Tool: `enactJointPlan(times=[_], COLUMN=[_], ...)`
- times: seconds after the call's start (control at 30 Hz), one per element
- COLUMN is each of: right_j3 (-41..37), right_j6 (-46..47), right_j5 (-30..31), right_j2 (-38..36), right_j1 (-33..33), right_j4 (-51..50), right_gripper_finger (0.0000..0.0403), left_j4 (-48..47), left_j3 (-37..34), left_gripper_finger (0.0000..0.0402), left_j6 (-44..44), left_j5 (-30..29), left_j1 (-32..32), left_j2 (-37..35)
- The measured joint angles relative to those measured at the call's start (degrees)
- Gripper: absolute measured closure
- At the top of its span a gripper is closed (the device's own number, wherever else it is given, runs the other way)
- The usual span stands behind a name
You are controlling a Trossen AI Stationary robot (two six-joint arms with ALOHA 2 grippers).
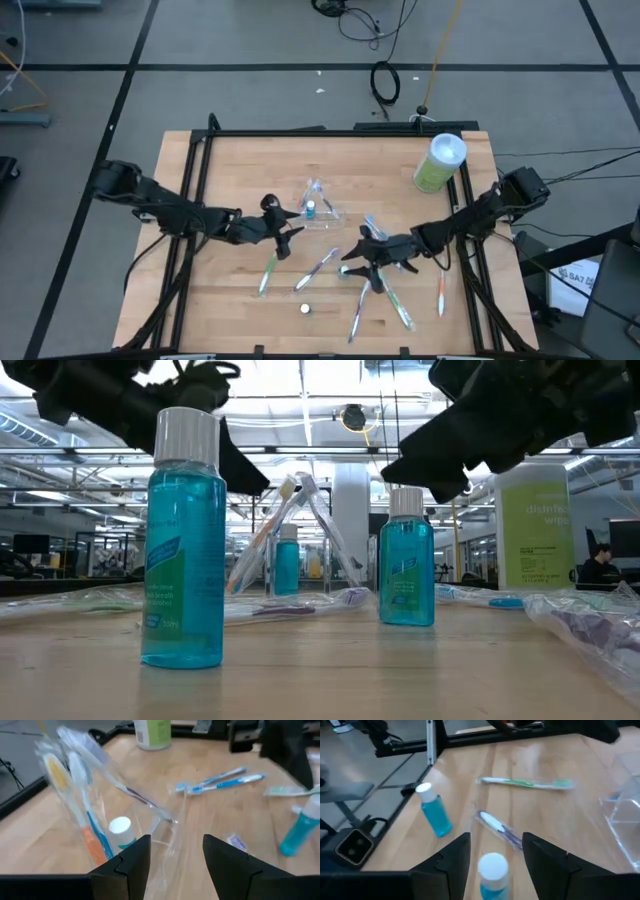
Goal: Pick & Place toothbrushing station
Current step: Put the top blue mouthwash into the transparent organizer
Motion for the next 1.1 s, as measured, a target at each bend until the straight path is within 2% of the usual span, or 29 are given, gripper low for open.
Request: enactJointPlan(times=[0.2, 0.3, 0.43, 0.53, 0.63, 0.73, 0.93, 1.1], right_j3=[0.04, 0.04, 0.04, 0.04, 0.04, 0.04, 0.04, 0.11], right_j6=[0.37, 0.05, 0.16, 0.16, -0.76, -0.84, -0.88, -0.93], right_j5=[0.21, 0.05, -0.1, -0.12, -0.17, -0.17, 0.03, -0.2], right_j2=[0.0, 0.0, 0.0, 0.0, 0.0, 0.0, 1.71, 5.77], right_j1=[0.0, 0.02, 0.02, 0.02, -0.09, -0.09, -0.18, -0.22], right_j4=[-1.12, -1.39, -2.13, -2.17, -1.98, -1.95, -0.85, 3.48], right_gripper_finger=[0.0232, 0.0231, 0.0221, 0.0207, 0.0194, 0.0184, 0.0175, 0.0175], left_j4=[-4.99, -11.85, -20.89, -24.19, -24.18, -21.91, -15.21, -13.99], left_j3=[0.0, 0.0, 0.0, 0.0, 0.0, 0.0, 0.0, 0.0], left_gripper_finger=[0.0213, 0.0213, 0.0213, 0.0213, 0.0213, 0.0213, 0.0213, 0.0213], left_j6=[-0.89, -1.95, -4.41, -4.94, -2.79, -0.36, -1.0, -0.2], left_j5=[3.07, 2.46, -0.09, -4.73, -8.73, -8.82, -0.86, -0.36], left_j1=[-1.09, -2.53, -3.92, -4.14, -3.49, -1.61, 0.11, -0.38], left_j2=[0.86, -1.17, -5.11, -8.05, -11.11, -12.71, -12.74, -12.72])
